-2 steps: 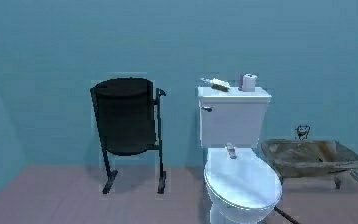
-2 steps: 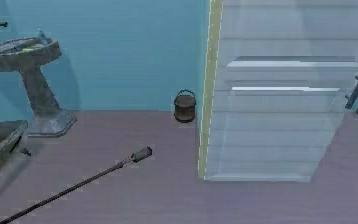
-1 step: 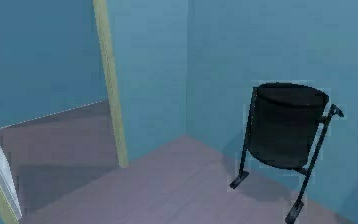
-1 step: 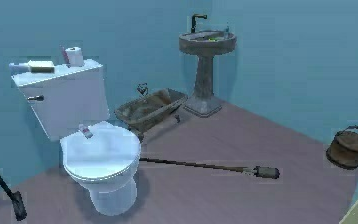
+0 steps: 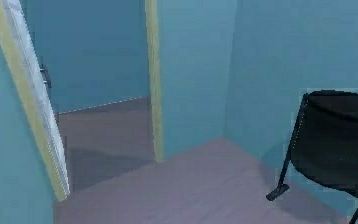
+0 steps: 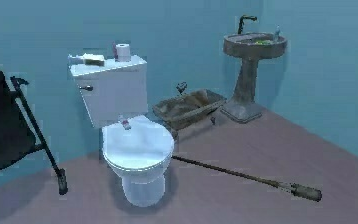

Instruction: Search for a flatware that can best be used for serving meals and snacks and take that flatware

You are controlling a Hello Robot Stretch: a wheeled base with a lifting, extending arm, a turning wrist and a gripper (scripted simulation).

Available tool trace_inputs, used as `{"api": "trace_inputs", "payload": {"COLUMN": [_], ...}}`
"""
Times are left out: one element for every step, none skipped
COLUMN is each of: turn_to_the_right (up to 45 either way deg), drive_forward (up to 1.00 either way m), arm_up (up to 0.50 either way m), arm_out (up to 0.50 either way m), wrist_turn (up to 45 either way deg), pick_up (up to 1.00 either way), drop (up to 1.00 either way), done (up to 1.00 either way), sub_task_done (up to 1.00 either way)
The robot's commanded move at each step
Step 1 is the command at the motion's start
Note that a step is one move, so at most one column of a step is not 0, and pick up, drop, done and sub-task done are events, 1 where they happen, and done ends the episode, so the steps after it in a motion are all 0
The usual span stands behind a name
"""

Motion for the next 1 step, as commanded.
{"api": "trace_inputs", "payload": {"turn_to_the_right": [0.0], "drive_forward": [0.15], "arm_up": [0.0], "arm_out": [0.0], "wrist_turn": [0.0], "pick_up": [0.0], "drop": [0.0], "done": [0.0], "sub_task_done": [0.0]}}
